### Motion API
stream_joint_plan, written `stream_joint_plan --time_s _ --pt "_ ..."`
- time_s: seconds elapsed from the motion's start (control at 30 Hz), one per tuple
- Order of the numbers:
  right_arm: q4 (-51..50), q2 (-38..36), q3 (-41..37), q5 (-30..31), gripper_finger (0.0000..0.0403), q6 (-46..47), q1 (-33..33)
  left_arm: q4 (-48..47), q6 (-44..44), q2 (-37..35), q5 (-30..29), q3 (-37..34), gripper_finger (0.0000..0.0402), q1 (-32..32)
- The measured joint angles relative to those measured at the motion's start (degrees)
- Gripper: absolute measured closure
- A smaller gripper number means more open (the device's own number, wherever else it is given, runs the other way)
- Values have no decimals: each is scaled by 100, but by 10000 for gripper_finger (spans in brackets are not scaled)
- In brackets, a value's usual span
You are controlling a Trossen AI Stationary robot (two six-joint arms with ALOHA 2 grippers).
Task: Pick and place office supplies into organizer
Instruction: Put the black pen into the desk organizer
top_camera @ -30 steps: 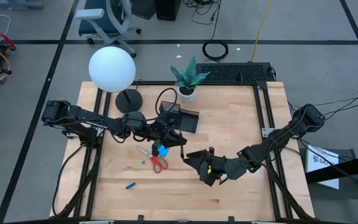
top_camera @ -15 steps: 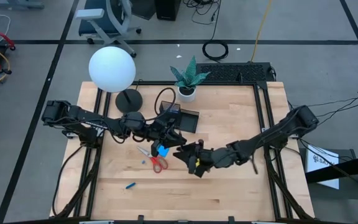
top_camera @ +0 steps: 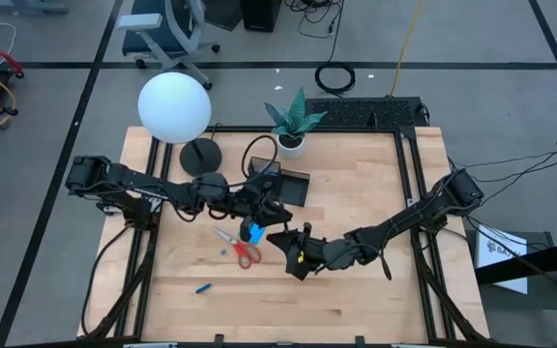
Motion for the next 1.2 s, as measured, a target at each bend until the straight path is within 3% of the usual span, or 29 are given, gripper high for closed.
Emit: stream_joint_plan --time_s 0.53,0.93,1.2 --pt "154 -120 -9 443 401 1127 378 104 288 -22 53 13 356 4" --pt "183 -120 -13 728 401 1146 412 83 267 -22 3 11 359 9" --pt "309 -120 -13 1497 402 678 626 46 402 -22 51 9 359 33"
